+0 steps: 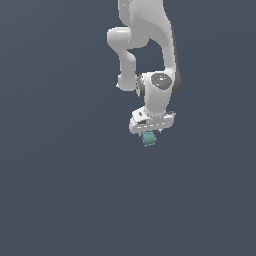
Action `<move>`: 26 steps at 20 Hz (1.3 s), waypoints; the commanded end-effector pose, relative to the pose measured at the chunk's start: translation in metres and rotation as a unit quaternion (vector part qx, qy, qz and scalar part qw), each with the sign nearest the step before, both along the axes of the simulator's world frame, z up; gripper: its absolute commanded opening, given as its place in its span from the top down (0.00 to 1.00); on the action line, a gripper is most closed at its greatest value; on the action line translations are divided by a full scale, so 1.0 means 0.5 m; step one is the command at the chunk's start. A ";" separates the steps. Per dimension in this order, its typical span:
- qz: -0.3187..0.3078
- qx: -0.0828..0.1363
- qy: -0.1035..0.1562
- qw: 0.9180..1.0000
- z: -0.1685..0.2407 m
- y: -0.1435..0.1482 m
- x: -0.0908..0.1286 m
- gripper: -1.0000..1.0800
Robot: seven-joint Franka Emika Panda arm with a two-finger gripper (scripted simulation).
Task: Pick up the object and move it to a goal position.
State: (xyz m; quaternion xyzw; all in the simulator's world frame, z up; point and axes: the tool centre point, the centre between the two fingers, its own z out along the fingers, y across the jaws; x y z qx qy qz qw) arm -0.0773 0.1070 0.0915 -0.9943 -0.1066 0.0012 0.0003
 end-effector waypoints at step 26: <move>0.006 0.000 -0.001 1.000 -0.104 0.008 -0.008 1.00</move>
